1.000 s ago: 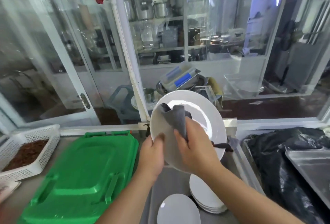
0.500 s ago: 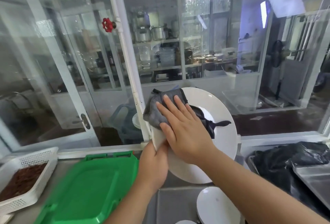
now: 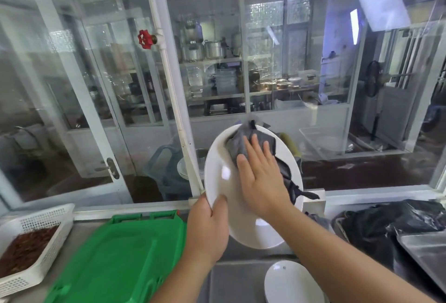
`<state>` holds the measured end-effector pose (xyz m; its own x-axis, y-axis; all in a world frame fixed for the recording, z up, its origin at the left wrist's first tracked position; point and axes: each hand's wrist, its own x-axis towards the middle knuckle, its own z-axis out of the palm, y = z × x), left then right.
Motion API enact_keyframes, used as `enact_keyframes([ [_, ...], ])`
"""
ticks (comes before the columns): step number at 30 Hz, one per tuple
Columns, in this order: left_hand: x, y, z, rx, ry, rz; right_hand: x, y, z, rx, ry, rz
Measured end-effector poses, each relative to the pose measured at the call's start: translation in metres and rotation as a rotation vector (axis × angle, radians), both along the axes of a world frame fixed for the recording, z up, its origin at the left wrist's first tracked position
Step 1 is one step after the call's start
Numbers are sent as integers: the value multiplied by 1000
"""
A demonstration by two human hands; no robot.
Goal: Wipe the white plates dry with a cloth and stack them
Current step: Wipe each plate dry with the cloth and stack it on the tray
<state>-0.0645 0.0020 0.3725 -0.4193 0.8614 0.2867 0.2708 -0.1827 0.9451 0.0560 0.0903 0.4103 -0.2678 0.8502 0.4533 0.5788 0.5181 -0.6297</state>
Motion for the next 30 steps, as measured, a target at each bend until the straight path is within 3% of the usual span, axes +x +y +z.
enact_keyframes([
  [2, -1, 5, 0, -5, 17, 5, -4, -17, -2, 68, 8, 120],
  [5, -2, 9, -2, -19, 53, 38, -11, -36, -2, 280, -139, 280],
  [9, -1, 10, 2, 13, -32, 25, -8, -19, 14, 543, -321, 253],
  [20, 9, 8, 1, 56, -223, 28, 36, 55, 31, 245, -217, -170],
  [23, 10, 9, 1, 78, -211, 30, 48, 57, 25, 223, -125, -267],
  [26, 5, 11, 1, 113, -215, 49, 65, 62, 15, -3, 66, -282],
  [30, 2, 15, 5, 157, -259, 78, 76, 49, -7, -507, 697, -132],
])
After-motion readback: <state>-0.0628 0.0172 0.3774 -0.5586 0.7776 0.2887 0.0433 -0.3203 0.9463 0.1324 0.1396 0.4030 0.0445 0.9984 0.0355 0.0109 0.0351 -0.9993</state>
